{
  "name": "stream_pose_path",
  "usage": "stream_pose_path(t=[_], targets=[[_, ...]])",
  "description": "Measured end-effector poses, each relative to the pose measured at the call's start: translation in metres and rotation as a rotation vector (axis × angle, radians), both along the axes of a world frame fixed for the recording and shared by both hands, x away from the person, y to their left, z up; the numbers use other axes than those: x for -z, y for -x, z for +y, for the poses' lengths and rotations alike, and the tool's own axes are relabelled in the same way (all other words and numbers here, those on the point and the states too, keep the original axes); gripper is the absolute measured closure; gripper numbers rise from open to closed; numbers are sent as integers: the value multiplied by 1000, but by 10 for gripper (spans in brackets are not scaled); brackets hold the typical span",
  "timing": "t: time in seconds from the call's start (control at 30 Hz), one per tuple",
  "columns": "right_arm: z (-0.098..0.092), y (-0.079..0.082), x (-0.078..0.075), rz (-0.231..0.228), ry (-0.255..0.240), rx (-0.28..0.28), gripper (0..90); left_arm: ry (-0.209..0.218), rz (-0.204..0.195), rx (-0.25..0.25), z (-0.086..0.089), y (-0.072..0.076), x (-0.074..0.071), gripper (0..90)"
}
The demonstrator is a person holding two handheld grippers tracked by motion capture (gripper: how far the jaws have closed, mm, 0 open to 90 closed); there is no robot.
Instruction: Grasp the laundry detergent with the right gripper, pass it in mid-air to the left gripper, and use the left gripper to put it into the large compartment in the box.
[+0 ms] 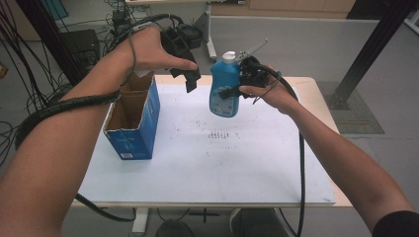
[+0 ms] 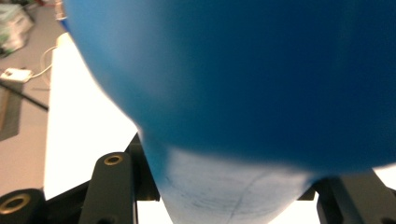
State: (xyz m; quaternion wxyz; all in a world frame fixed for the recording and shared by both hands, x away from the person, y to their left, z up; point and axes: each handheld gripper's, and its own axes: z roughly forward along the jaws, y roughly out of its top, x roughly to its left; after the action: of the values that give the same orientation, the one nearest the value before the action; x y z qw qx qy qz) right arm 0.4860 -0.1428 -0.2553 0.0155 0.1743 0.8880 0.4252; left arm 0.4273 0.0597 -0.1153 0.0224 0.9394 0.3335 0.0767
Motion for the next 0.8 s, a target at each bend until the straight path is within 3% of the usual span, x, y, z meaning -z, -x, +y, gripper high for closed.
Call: stream_pose_path(t=[0.37,0.53,0.63,0.8], targets=[[26,14,6,-33,30,-124,435,18,34,110,-3,5,-3,57],[35,19,10,-33,40,-160,435,27,44,125,-3,6,-2,57],[41,22,14,-36,51,-182,435,12,45,135,-4,6,1,58],[49,27,17,-32,33,-229,435,14,54,157,-6,8,5,58]])
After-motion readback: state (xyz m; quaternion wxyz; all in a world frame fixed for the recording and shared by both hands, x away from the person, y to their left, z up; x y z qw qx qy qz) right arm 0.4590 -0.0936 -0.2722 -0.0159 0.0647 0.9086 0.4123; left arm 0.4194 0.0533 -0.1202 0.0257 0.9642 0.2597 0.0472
